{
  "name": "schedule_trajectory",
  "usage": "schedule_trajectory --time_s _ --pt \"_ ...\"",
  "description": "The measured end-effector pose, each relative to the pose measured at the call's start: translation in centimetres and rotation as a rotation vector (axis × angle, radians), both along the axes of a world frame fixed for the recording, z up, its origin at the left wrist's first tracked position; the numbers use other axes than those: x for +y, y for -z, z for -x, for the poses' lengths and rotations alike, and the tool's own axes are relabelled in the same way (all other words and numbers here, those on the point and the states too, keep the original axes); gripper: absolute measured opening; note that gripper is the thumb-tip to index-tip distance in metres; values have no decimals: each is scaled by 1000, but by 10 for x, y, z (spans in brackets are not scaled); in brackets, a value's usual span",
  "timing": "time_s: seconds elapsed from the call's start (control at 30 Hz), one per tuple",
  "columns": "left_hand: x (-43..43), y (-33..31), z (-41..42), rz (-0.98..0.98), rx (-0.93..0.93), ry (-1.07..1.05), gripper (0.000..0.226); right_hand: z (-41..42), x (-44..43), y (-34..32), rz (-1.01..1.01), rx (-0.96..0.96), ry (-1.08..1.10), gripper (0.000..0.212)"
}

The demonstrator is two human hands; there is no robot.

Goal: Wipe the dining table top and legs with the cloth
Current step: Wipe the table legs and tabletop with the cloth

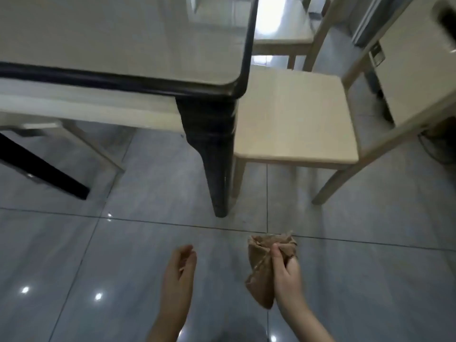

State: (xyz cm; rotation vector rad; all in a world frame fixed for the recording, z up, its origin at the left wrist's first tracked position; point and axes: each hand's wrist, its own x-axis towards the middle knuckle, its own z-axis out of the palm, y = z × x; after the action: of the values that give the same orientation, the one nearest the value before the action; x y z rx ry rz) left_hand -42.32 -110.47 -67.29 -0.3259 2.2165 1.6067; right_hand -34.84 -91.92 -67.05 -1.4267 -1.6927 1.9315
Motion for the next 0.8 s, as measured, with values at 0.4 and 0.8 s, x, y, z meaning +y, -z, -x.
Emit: schedule_trajectory --time_s 0.4,0.8 --pt "-80 -360 -144 -21 -36 82 18 -156 -1 -395 -18 -24 -102 18" --pt "-186 -396 -132 -21 -158 -16 20 -153 -53 -425 -166 -72 -8 22"
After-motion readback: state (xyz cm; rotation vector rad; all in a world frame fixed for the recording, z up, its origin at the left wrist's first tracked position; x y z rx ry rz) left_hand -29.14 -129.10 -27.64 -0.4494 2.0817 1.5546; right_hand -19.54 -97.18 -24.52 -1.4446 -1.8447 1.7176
